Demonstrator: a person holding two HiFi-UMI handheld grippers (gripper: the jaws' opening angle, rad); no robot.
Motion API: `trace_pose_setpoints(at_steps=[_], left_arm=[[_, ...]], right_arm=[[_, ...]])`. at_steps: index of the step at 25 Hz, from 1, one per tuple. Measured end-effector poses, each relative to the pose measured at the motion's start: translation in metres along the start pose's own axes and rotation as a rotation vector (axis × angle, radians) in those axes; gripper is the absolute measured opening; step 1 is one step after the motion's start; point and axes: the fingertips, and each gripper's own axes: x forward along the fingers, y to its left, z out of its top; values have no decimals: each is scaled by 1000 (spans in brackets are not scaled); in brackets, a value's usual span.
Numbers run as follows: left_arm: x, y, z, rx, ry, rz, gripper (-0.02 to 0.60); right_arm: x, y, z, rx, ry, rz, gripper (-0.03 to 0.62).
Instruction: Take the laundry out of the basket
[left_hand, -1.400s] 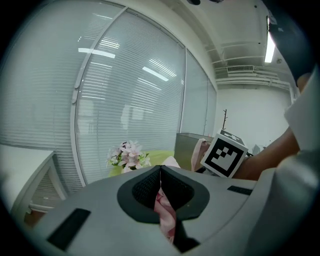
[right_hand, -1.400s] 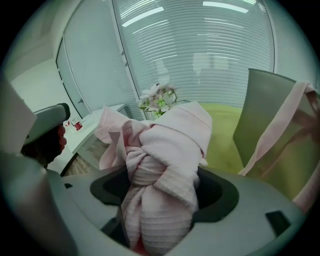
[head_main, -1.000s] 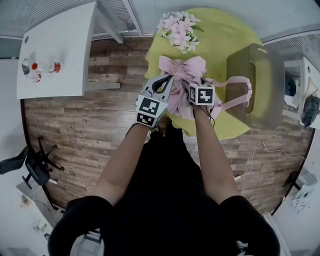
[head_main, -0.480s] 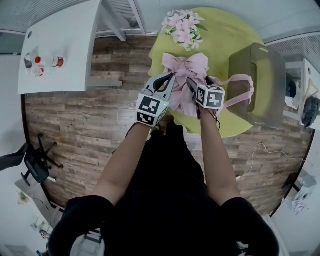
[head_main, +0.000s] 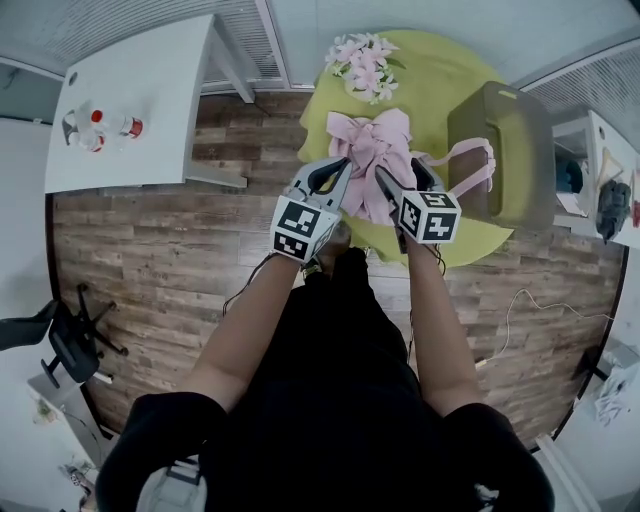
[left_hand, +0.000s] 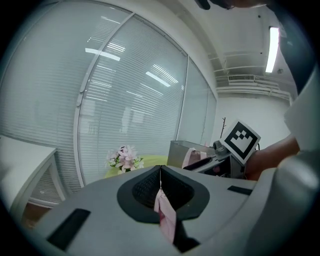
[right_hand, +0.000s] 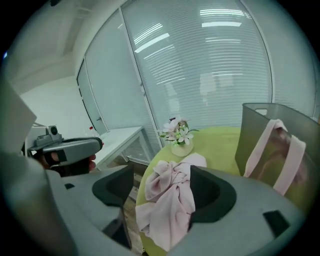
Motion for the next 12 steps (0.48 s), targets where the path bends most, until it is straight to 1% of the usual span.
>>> trace_pose_setpoints(at_steps=[5,7,12], left_arm=[[-25,-23,14,24,-24,-45,11],[-37,-36,23,36,-35,-78,11],[-71,-71,51,85,-86,-172,11]], right_arm=[[-44,27,21,-55,-144,14,362],[-64,39,29,-84,-187,28,359],[-125,68,52,-176,-290,28,310]])
